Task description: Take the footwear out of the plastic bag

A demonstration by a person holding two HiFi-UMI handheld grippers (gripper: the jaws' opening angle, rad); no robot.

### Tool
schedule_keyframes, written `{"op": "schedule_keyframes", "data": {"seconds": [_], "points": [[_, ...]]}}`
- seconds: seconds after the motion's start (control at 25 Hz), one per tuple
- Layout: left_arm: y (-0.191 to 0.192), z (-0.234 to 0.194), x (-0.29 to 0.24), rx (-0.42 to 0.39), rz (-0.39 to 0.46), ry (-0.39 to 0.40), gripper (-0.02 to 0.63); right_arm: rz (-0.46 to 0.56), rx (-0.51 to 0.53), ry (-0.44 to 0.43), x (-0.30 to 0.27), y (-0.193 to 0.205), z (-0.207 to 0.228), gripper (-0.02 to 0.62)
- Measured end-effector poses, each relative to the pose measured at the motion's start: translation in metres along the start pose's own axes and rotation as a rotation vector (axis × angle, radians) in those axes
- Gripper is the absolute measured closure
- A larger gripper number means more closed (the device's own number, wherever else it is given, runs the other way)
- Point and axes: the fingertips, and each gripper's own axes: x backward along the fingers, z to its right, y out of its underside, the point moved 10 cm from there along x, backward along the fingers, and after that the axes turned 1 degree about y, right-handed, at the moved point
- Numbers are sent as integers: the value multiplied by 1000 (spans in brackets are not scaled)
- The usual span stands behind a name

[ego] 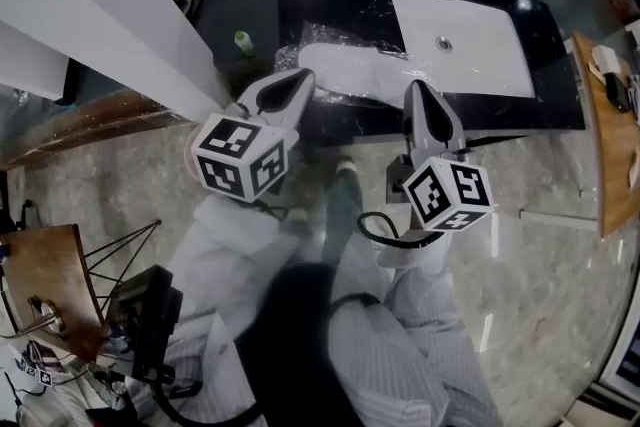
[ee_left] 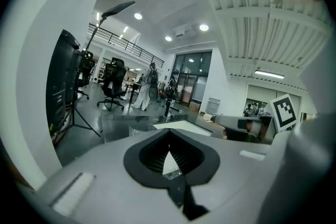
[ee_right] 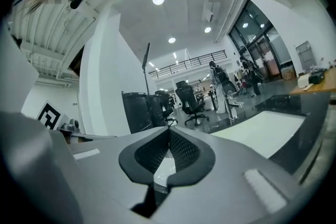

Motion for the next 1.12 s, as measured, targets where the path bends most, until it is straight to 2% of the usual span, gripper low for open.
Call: {"op": "schedule_keyframes", "data": {"seconds": [0.16, 0.2, 0.28, 0.4, 0.52, 0.6, 0.68, 0.76, 0.92, 1.0, 1.12], "points": [[7, -23, -35, 77, -98, 20, 604, -145, -144, -166, -40, 9, 45, 570], [8, -28, -39, 113, -118, 21, 604, -194, -175, -205, -46, 10, 57, 537], [7, -41, -43, 204, -127, 9, 604, -281, -226, -248, -53, 9, 86, 526], [0, -61, -36, 336, -114, 7, 598, -399, -292, -263, -55, 8, 129, 491], [-2, -90, -30, 430, -143, 14, 481, -538, -343, -243, -57, 15, 169, 465], [4, -113, -29, 479, -200, 1, 474, -635, -386, -226, -57, 24, 190, 445], [18, -130, -32, 524, -314, 1, 484, -715, -416, -191, -53, 35, 205, 440], [35, -139, -46, 539, -452, 49, 512, -771, -442, -173, -51, 44, 214, 442], [59, -141, -87, 495, -688, 173, 512, -837, -527, -227, -55, 54, 219, 442], [62, -140, -99, 463, -758, 210, 512, -888, -549, -266, -59, 60, 219, 437], [61, -146, -106, 487, -771, 253, 511, -955, -557, -299, -65, 66, 218, 436]]}}
